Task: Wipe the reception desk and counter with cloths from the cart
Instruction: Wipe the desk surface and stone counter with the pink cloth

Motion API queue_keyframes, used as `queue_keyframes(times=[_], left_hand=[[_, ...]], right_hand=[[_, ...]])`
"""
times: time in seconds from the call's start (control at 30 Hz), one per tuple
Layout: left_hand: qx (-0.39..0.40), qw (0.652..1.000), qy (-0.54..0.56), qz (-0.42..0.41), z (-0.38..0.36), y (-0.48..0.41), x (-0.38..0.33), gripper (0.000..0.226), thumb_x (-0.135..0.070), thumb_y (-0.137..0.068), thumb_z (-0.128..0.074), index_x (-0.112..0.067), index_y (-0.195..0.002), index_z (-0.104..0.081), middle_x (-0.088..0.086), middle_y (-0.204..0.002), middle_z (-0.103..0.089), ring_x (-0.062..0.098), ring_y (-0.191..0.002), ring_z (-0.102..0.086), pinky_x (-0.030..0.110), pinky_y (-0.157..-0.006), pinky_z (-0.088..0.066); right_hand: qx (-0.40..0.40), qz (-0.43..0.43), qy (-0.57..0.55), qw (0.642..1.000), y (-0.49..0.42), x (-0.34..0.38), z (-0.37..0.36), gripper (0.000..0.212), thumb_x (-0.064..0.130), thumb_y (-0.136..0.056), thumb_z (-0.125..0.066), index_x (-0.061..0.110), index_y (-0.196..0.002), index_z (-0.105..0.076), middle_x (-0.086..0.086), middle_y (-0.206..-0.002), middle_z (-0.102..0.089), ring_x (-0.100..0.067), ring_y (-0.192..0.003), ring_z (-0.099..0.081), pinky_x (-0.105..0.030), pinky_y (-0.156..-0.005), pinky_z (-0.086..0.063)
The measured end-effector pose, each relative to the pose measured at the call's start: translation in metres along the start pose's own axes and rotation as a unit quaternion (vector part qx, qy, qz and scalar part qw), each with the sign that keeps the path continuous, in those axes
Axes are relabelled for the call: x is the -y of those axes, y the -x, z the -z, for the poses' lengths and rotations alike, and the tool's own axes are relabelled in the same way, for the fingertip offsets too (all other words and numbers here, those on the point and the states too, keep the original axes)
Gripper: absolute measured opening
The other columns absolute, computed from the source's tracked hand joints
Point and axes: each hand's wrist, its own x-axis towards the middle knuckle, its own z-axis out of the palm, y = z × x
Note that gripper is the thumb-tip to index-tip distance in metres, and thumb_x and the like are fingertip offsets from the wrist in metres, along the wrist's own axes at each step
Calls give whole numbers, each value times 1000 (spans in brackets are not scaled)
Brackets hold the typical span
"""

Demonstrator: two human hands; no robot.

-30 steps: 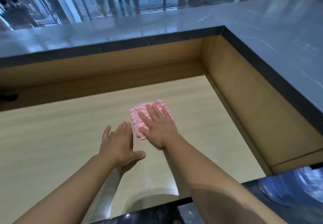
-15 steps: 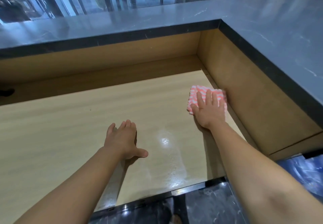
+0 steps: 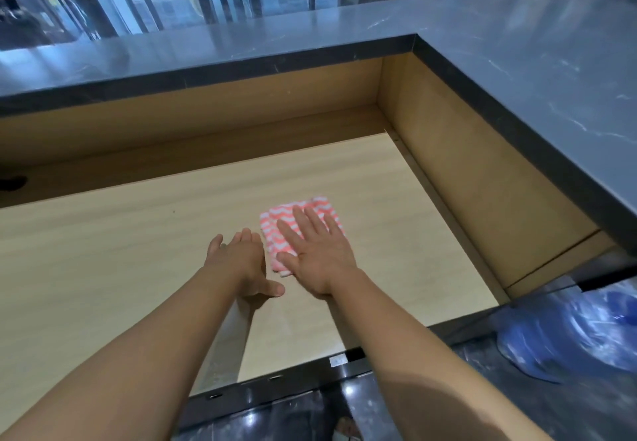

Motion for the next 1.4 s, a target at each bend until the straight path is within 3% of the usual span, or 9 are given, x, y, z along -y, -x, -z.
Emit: queue_keyframes(times=[0.07,0.23,0.37,0.53,0.83,0.93,1.03,1.13,1.4], left_hand=[[0,1000,4,4,0,-1,0,103,-73,-69,-65,-11,-143,-29,6,-152,-28,20,-144,-22,45,-117,-10],[1,998,62,-12,-4,-4,3,103,-67,-66,-72,-7,-138,-29,9,-145,-29,25,-136,-27,42,-104,-38],[0,996,86,-18,-8,-5,6,106,-66,-65,-74,-4,-139,-28,12,-148,-25,27,-138,-24,43,-105,-38],[-3,996,85,-22,-9,-8,6,106,-65,-65,-75,-4,-139,-28,12,-147,-25,27,-138,-23,41,-104,-38],[9,997,72,-23,-6,-7,5,108,-66,-70,-71,1,-142,-26,17,-150,-22,31,-141,-20,38,-111,-30],[9,997,78,-29,-2,-2,1,89,-62,-77,-66,1,-134,-39,19,-149,-24,31,-141,-20,33,-110,-25],[13,996,80,-24,-3,-1,3,100,-64,-74,-68,2,-139,-31,20,-150,-23,32,-141,-20,35,-110,-26],[16,996,85,-18,-5,-4,5,109,-64,-70,-72,1,-143,-24,18,-151,-22,32,-141,-20,38,-111,-28],[0,996,81,-29,-6,-9,6,106,-63,-69,-73,0,-141,-27,15,-144,-28,31,-138,-25,38,-109,-31]], right_hand=[[-5,-22,4,1000,4,-27,5,62,57,-100,-15,37,-154,8,2,-161,22,-17,-147,24,-40,-118,17],[-19,-133,1,991,22,-106,20,61,55,-101,-17,33,-155,4,-1,-163,15,-18,-149,15,-40,-120,9],[-23,-202,7,979,30,-143,26,60,52,-102,-15,31,-156,1,-4,-164,10,-22,-150,11,-43,-120,-2],[-27,-263,-29,964,22,-110,18,60,49,-103,-13,30,-155,8,-8,-162,17,-27,-149,17,-48,-119,10],[-17,-106,-4,994,33,22,-11,59,51,-102,-5,29,-151,21,-7,-156,31,-26,-141,34,-48,-117,18],[0,-81,-4,997,36,31,-13,60,52,-102,-8,30,-152,17,-3,-157,31,-23,-142,34,-46,-116,19],[-4,-47,-5,999,39,9,-7,61,55,-101,-12,34,-153,12,1,-159,25,-18,-145,29,-41,-117,19],[-17,-78,-4,997,45,-33,0,61,55,-101,-15,35,-154,7,1,-161,20,-17,-147,22,-39,-119,15],[-22,-232,-3,972,68,-137,14,60,51,-102,-15,29,-156,1,-6,-164,10,-25,-150,9,-45,-120,-5]])
